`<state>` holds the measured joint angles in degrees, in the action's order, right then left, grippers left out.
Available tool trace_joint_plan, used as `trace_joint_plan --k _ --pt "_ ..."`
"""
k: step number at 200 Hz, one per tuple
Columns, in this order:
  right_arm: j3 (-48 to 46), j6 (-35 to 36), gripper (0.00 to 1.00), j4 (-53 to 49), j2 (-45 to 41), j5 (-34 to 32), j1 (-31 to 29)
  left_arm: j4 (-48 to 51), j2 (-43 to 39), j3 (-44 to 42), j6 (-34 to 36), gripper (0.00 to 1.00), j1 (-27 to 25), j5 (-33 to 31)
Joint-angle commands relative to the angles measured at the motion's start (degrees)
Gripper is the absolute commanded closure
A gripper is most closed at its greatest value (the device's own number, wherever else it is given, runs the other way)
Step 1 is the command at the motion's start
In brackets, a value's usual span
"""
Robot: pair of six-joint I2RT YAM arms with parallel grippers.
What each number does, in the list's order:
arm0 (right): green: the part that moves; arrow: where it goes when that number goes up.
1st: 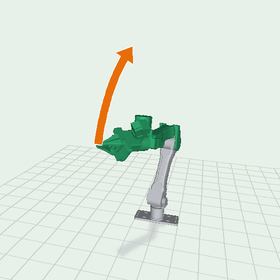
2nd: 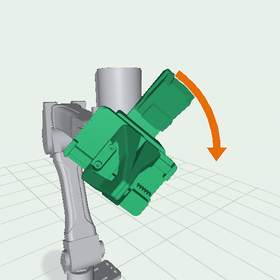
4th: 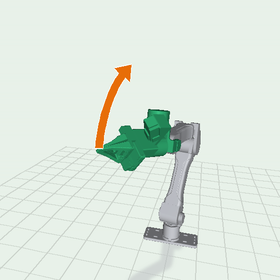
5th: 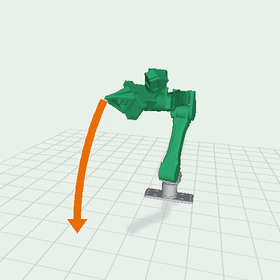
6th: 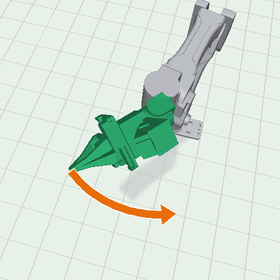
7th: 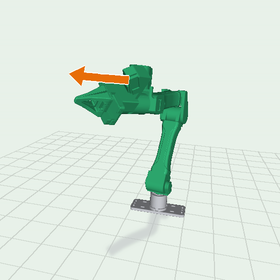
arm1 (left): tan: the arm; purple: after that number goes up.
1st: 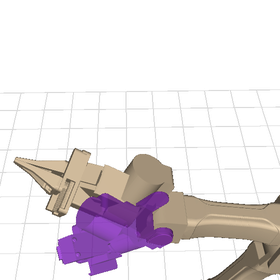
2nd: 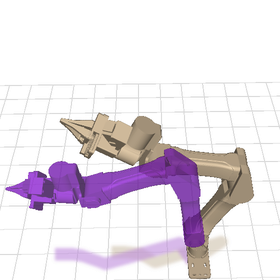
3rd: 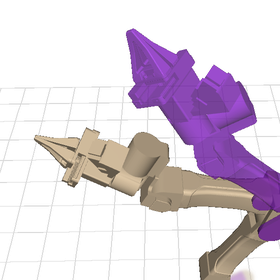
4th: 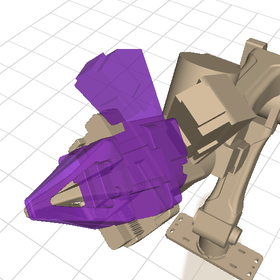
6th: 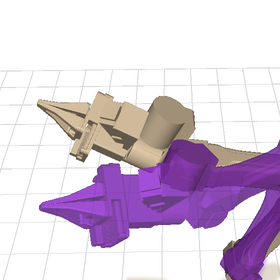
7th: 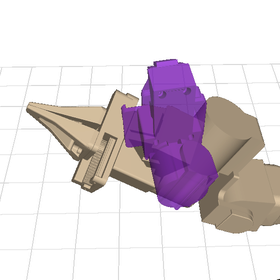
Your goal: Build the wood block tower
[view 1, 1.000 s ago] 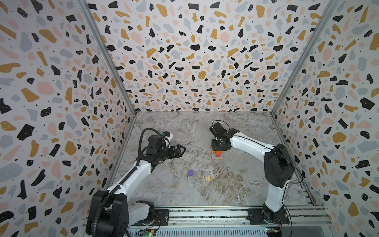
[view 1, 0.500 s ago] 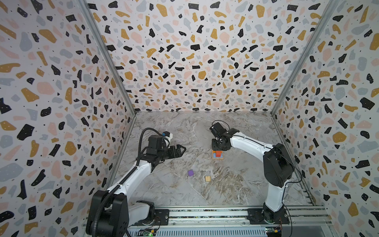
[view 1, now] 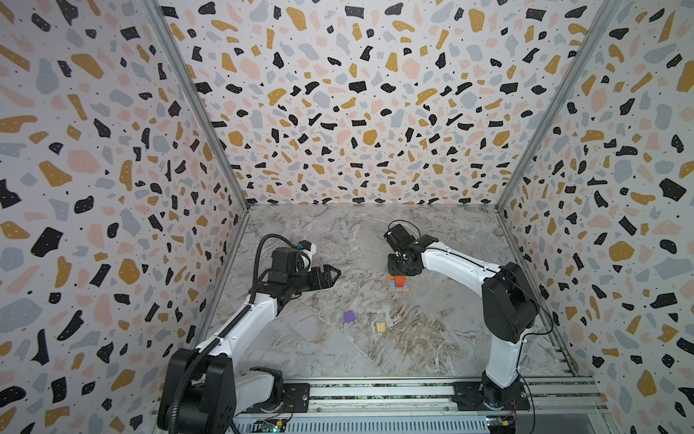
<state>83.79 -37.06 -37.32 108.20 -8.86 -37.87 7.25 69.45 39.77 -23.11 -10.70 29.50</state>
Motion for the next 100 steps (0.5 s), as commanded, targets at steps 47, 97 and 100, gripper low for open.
trace_joint_plan --k 47,97,100 --pt "1.6 -0.2 0.57 -0.9 -0.4 -1.1 0.2 -1.6 -0.3 0.5 0.8 0.06 -0.4 0.5" --pt "2.2 1.1 0.42 -1.3 -3.0 -1.1 0.2 -1.6 -0.3 0.5 0.7 0.06 -0.3 0.4" --pt "2.1 1.3 0.42 -1.3 -3.3 -1.1 0.2 -1.6 -0.3 0.5 0.8 0.06 -0.4 0.4"
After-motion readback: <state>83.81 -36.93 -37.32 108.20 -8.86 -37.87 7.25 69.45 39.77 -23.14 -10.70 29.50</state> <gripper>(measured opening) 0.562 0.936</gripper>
